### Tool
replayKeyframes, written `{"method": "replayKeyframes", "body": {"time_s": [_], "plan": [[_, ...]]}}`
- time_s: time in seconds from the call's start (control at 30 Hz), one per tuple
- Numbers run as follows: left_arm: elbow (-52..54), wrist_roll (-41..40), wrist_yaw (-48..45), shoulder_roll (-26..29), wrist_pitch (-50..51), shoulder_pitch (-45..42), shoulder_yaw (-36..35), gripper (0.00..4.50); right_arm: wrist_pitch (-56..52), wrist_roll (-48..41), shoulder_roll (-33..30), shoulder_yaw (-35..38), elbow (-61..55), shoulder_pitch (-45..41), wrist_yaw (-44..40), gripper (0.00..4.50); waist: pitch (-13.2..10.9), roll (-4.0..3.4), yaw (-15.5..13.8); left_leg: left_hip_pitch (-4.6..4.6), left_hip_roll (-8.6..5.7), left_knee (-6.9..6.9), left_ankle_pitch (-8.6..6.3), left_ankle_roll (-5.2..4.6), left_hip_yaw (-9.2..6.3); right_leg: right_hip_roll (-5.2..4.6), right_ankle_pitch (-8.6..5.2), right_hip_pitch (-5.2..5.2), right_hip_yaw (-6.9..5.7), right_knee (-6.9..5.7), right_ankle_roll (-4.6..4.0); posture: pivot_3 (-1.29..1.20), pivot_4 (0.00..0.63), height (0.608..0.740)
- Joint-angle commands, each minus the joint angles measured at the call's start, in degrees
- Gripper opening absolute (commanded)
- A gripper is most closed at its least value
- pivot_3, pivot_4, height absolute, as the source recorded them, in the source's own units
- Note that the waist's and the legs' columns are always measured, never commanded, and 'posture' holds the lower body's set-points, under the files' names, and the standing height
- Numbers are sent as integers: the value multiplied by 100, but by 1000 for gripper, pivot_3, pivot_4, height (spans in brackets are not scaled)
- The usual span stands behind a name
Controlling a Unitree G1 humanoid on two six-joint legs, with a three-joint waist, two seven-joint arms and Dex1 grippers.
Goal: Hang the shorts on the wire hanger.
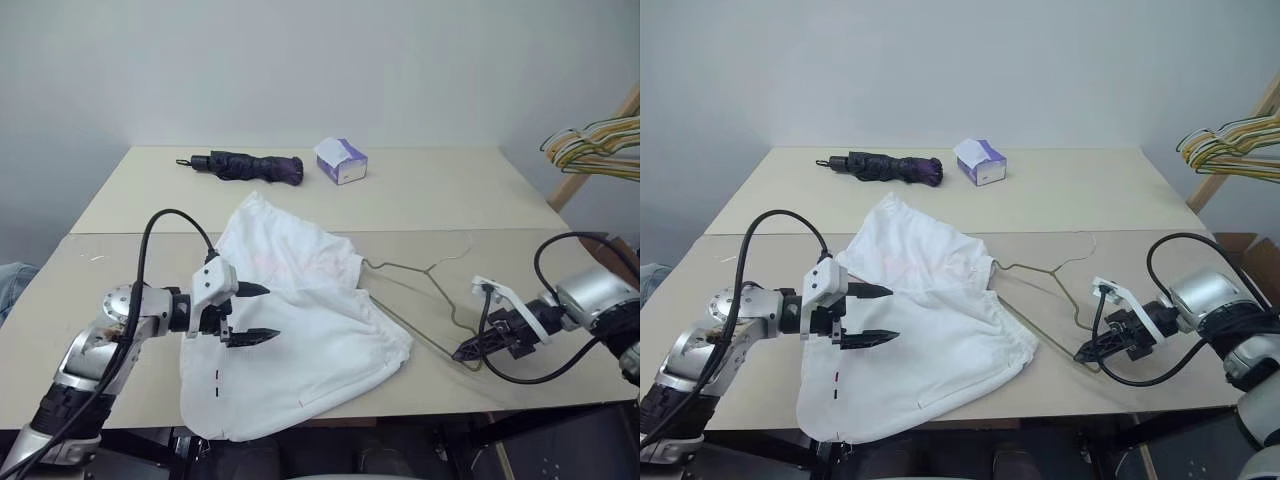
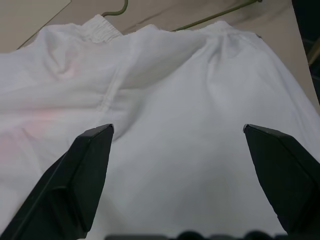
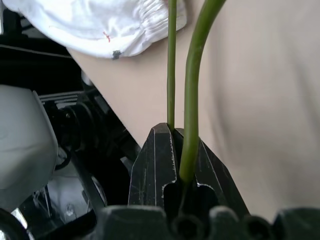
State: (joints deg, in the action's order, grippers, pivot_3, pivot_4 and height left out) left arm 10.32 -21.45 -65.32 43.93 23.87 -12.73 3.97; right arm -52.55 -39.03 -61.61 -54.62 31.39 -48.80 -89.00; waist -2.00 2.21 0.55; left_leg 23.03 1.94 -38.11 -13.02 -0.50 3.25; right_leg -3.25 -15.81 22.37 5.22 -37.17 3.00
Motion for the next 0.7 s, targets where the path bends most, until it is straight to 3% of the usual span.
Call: {"method": "replayKeyframes", "body": {"time_s": [0.03,0.2,0.43,0.7], "plan": [[152,37,161,-82,-116,0,-40,4489,176,-277,285,-299,650,-565,-350,0,0,0,7,-2,0,0,0,0,1,0,0,-1,1,1,-1,103,0,740],[236,91,324,-167,-91,83,-53,4489,317,-268,932,-377,1805,-1054,-350,0,0,-1,-21,-6,1,0,0,0,-2,3,5,-2,0,-6,-7,123,0,740],[343,57,445,-114,-67,269,-177,4489,785,-900,504,-1536,1041,-1245,-350,0,-3,-7,-294,45,-2,-8,-1,-2,-10,-7,5,63,-7,-36,-8,146,0,740],[199,143,571,-226,-103,123,-82,4489,852,-494,1595,-918,2672,-1523,-350,0,-3,-12,-296,53,1,-34,-1,-2,3,4,0,77,-6,-77,-19,136,0,740]]}}
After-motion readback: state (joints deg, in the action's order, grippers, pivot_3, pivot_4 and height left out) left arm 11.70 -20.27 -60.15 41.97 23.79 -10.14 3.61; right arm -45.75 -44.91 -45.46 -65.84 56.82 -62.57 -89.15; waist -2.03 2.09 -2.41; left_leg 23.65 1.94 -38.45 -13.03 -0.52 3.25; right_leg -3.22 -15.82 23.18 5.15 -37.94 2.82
